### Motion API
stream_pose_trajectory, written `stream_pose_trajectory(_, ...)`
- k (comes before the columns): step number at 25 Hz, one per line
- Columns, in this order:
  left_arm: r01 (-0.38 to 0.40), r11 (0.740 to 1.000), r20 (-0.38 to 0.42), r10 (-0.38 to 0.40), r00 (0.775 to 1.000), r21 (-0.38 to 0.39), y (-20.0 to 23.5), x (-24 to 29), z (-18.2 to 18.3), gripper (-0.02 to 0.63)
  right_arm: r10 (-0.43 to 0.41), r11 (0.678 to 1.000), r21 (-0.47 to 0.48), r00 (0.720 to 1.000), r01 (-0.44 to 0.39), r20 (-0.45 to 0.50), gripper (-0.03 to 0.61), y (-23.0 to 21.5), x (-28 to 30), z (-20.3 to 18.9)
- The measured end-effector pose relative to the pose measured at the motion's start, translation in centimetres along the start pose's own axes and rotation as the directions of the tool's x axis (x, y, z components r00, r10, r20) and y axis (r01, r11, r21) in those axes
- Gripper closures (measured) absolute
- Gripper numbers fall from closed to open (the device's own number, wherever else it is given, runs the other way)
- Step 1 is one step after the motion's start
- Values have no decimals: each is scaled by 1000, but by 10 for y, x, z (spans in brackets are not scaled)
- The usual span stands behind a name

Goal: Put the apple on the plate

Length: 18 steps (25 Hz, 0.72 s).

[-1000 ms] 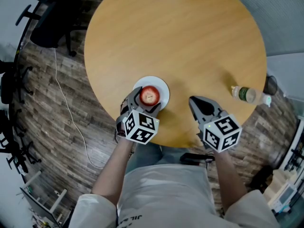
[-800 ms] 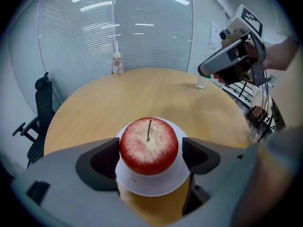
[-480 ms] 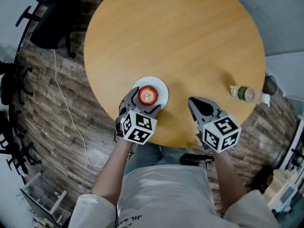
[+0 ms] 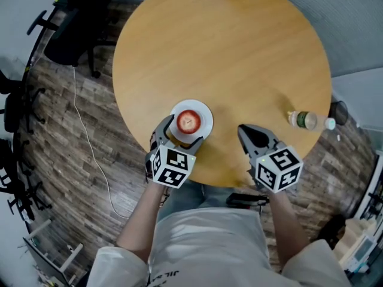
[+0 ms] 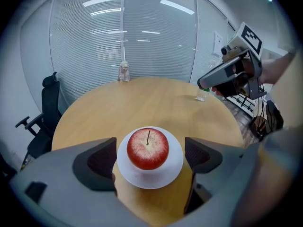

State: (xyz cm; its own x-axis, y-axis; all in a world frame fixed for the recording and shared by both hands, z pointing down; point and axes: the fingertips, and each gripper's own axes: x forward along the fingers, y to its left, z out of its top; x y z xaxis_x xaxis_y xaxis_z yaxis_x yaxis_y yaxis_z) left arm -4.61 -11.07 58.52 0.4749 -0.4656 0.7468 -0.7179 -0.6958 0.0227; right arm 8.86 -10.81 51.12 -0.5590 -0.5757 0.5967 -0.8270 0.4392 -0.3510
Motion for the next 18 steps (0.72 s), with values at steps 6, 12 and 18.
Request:
stream_pose_trajectory(6, -26, 995, 37, 30, 999, -92, 10, -31, 5, 240, 8, 1000, -30, 1000, -7, 20, 548, 12, -10, 11)
stream_pose_trajectory(12, -72, 982, 61, 84, 995, -172, 13, -68, 12, 441, 0, 999, -51, 999, 2, 45, 548, 19, -24, 18)
stream_pose_trajectory(18, -56, 975, 148, 89, 985, -213, -1, -98, 30, 533, 9, 997, -72, 998, -5, 61, 548, 36, -35, 18)
